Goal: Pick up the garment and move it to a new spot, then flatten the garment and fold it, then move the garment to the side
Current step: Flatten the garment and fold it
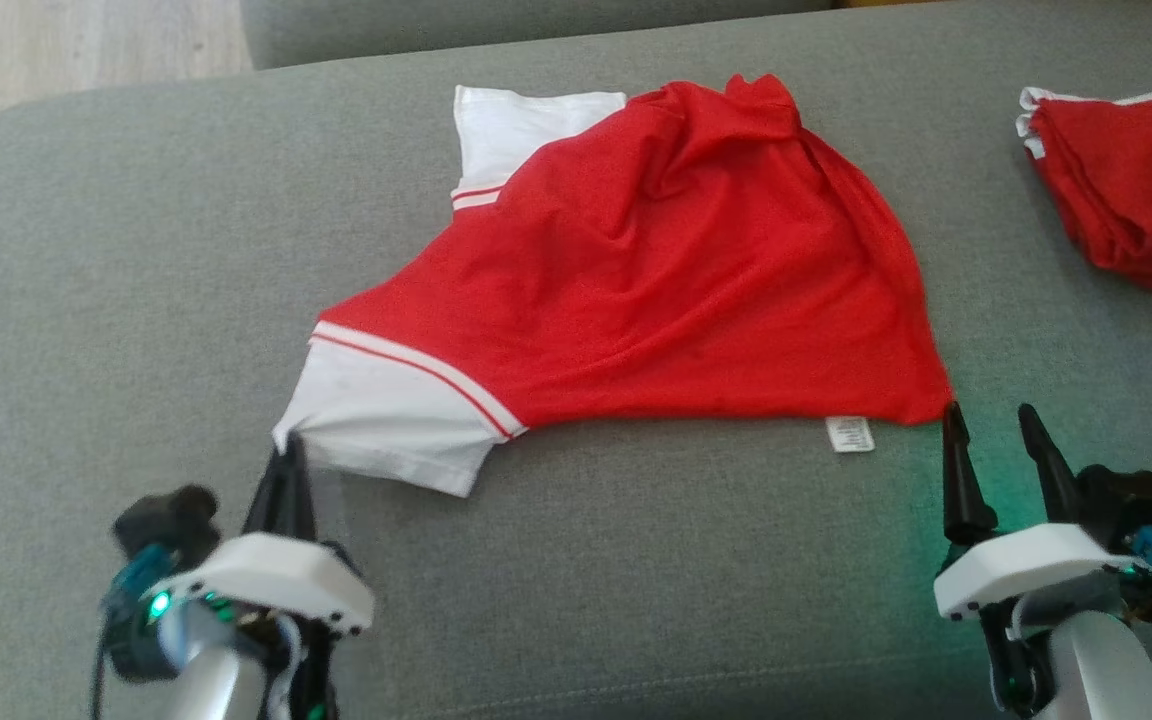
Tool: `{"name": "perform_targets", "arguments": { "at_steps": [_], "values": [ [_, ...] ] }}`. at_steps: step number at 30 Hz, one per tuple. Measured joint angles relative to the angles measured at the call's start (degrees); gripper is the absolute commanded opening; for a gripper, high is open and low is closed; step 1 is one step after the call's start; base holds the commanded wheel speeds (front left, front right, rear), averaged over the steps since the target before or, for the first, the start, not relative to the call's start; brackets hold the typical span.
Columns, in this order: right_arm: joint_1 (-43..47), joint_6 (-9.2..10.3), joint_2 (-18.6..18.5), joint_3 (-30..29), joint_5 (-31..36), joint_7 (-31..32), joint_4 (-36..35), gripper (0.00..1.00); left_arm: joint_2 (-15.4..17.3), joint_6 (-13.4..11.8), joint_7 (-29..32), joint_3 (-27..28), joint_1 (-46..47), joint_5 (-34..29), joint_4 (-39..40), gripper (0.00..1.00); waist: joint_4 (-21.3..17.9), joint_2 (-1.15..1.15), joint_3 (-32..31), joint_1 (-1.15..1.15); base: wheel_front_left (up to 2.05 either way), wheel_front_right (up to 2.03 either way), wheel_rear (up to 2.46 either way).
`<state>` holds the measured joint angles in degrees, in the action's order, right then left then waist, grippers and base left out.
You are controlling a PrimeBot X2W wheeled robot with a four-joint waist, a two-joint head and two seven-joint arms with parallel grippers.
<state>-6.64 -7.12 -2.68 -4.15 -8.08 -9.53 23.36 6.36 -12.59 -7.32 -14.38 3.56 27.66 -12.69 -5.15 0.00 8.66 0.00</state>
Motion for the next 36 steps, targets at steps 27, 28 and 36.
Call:
{"name": "perform_targets", "arguments": {
  "at_steps": [27,28,36],
  "values": [
    [-7.6,0.0,0.0,1.3,0.5,1.5,18.8,0.83,2.4,-4.1,2.2,0.1,-8.9,0.0,13.5,0.0,4.5,0.0,0.0,0.0,0.0,0.0,0.0],
    [-8.0,0.0,0.0,1.5,0.2,1.5,19.6,0.65,2.4,-4.1,2.2,0.0,-8.9,0.0,13.5,0.0,4.5,0.0,0.1,0.0,0.0,0.0,0.0],
    [-11.0,0.0,-0.1,4.5,-4.1,0.9,23.4,0.0,2.4,-4.0,0.6,-0.1,-8.7,0.0,13.3,0.0,4.4,0.0,0.0,0.0,0.0,0.0,0.0]
  ]
}}
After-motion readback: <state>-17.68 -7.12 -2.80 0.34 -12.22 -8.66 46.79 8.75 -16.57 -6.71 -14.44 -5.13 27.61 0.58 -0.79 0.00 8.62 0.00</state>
